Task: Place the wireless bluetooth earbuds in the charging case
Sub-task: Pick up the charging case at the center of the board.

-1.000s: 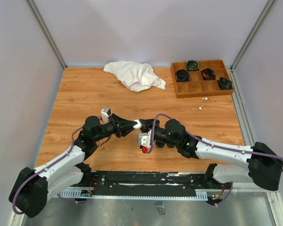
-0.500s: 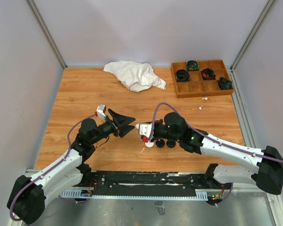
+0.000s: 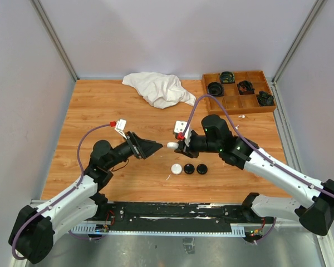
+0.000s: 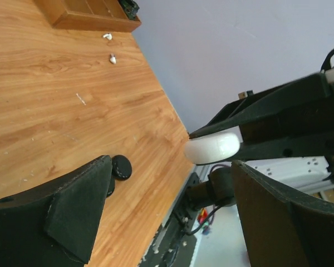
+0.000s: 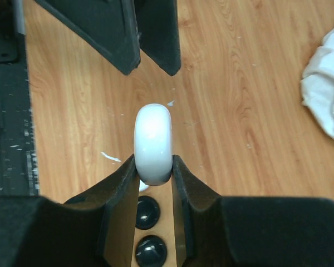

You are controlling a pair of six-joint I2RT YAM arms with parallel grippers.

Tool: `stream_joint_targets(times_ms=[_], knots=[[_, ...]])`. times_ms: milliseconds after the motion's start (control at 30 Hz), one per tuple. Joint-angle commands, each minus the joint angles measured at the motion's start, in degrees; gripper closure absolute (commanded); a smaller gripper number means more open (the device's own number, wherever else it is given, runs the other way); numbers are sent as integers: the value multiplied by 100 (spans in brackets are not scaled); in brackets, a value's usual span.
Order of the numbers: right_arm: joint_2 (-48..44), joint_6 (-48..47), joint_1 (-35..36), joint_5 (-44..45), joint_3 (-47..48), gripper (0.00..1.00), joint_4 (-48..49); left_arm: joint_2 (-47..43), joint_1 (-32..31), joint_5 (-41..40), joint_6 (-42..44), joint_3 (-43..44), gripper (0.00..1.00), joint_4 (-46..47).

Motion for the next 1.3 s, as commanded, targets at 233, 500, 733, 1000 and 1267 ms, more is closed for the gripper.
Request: stream_joint_targets(times_ms=[233,500,733,1000,1267], knots=[[110,1066,-219,-1224,825,98,-1306,-86,-360,902,2710,-46,9,1148],[312,1139,-226,-1474,1208,98,-1643,54,-563,1311,3442,-302,13,2004],[444,1080,-225,-1517,1400,97,-1850,460,-771,1544,3693,-96,30,2059],[644,862,-209,-1558,1615,97,-2251,695,-919,1649,3879,62,45,2060],[758,753,-149,-1512,1744,97,-2341,831,-1009,1713,3800,150,47,2060]])
